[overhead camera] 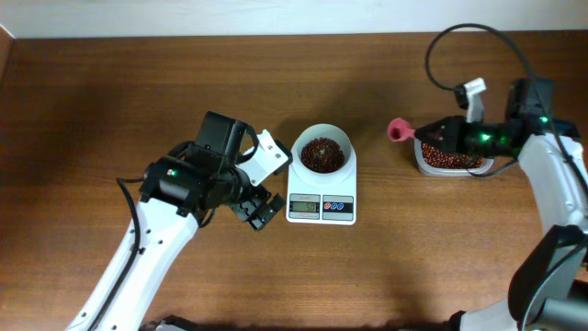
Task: Scoop and weigh 50g on scale
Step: 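Move the pink scoop right over the clear bean tub, right gripper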
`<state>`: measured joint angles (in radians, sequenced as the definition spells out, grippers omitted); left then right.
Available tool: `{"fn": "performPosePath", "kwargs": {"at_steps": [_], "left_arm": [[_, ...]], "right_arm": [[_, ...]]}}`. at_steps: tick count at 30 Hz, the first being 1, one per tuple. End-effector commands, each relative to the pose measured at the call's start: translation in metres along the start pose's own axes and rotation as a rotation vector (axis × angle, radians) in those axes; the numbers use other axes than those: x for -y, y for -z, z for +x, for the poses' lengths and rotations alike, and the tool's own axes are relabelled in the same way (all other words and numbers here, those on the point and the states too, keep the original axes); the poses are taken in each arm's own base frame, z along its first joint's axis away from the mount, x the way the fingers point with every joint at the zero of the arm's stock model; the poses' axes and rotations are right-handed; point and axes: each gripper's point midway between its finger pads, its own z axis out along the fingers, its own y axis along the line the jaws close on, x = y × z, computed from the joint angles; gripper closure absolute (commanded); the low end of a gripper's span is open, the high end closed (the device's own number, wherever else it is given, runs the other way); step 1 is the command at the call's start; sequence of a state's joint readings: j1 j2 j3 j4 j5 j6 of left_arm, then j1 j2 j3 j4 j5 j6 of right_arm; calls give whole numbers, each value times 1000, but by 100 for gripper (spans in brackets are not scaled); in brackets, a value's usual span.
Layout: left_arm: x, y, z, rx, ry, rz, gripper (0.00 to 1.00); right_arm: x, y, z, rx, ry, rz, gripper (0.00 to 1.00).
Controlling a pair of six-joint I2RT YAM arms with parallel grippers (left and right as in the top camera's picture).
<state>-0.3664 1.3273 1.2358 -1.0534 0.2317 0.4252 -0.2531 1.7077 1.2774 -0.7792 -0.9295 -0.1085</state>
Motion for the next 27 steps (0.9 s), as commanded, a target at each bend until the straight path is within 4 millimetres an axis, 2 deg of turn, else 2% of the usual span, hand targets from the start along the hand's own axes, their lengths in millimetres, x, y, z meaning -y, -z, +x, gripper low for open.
{"fn": "performPosePath", "kwargs": {"at_steps": [1, 6, 9, 14, 20, 24, 27], "left_arm": [[5, 4, -1, 19, 2, 9, 1], [4, 4, -1, 19, 2, 9, 1], [4, 4, -1, 19, 2, 9, 1], [4, 4, -1, 19, 2, 9, 1], [4, 4, -1, 19, 2, 9, 1], [4, 4, -1, 19, 2, 9, 1], [4, 4, -1, 19, 2, 9, 1]], "right_arm": [[0, 31, -14, 80, 7, 16, 96], [35, 67, -19, 149, -29, 177, 96], [67, 87, -16, 154, -35, 366, 96], [94, 97, -9, 100, 8, 572, 96], [100, 98, -10, 18, 72, 789, 96], [78, 95, -30, 16, 154, 837, 96], [65, 99, -40, -14, 245, 894, 96]]}}
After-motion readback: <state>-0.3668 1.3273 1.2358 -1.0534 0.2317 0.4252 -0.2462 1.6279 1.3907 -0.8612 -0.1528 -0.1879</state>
